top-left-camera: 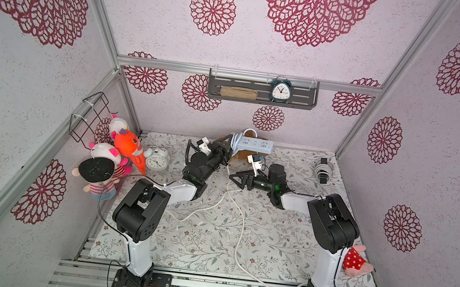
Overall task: Unwrap the cord wrapped around the power strip
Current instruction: Unwrap the power cord from the power strip.
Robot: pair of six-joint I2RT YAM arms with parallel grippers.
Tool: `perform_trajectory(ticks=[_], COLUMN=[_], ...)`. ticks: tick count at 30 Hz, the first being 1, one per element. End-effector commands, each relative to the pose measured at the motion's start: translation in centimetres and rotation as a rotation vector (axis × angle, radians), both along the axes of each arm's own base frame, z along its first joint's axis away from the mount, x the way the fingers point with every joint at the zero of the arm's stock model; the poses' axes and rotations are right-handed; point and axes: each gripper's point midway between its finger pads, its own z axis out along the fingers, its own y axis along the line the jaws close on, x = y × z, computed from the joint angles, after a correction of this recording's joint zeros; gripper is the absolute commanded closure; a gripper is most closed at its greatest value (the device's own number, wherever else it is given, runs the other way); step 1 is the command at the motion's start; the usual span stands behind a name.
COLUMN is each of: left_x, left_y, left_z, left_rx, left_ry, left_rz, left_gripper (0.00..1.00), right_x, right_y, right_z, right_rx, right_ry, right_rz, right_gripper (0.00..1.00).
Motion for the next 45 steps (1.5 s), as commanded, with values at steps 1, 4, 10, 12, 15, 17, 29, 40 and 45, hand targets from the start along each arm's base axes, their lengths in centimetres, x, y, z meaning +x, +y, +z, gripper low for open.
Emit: perform_trajectory(ticks=[1, 4, 10, 12, 15, 17, 29, 40, 45], left_x=[-0.5, -0.6, -1.0, -1.3, -1.9, -2.3, -1.0, 2.8, 4.3], left_y=[-0.8, -1.0, -1.1, -0.5, 1.3, 2.7, 12.0, 17.4, 17.8], left_z=[2.6, 2.5, 2.4, 2.2, 1.1, 0.2, -3.4, -4.2, -4.5], left_rx=[-0.053, -0.053, -0.064, -0.055, -0.027, -0.011, 0.049, 0.154, 0.244], left_ry=[-0.058, -0.054, -0.058, -0.057, -0.037, -0.023, 0.04, 0.052, 0.07], left_rz=[-0.032, -0.038, -0.05, -0.047, -0.027, -0.018, 0.25, 0.483, 0.527], left_gripper=[1.0, 1.0, 1.0, 1.0, 1.0, 1.0, 1.0, 1.0, 1.0], right_x=[0.3, 1.0, 2.7, 3.5, 5.0, 6.1, 5.9, 0.1, -2.5], right_y=[1.2, 2.3, 3.1, 2.1, -1.0, -3.7, -11.2, -14.2, -13.6], right_z=[0.9, 0.9, 0.6, 0.6, 0.5, 0.6, 0.0, -5.0, -2.6], right_rx=[0.01, 0.017, 0.036, 0.045, 0.045, 0.04, -0.148, -0.438, -0.405], right_ry=[-0.049, -0.052, -0.03, -0.02, -0.007, -0.001, 0.042, 0.236, 0.183], right_rz=[0.048, 0.054, 0.04, 0.012, -0.064, -0.121, -0.197, -0.061, 0.05], right_gripper=[0.18, 0.18, 0.45, 0.65, 0.92, 1.0, 1.0, 1.0, 1.0])
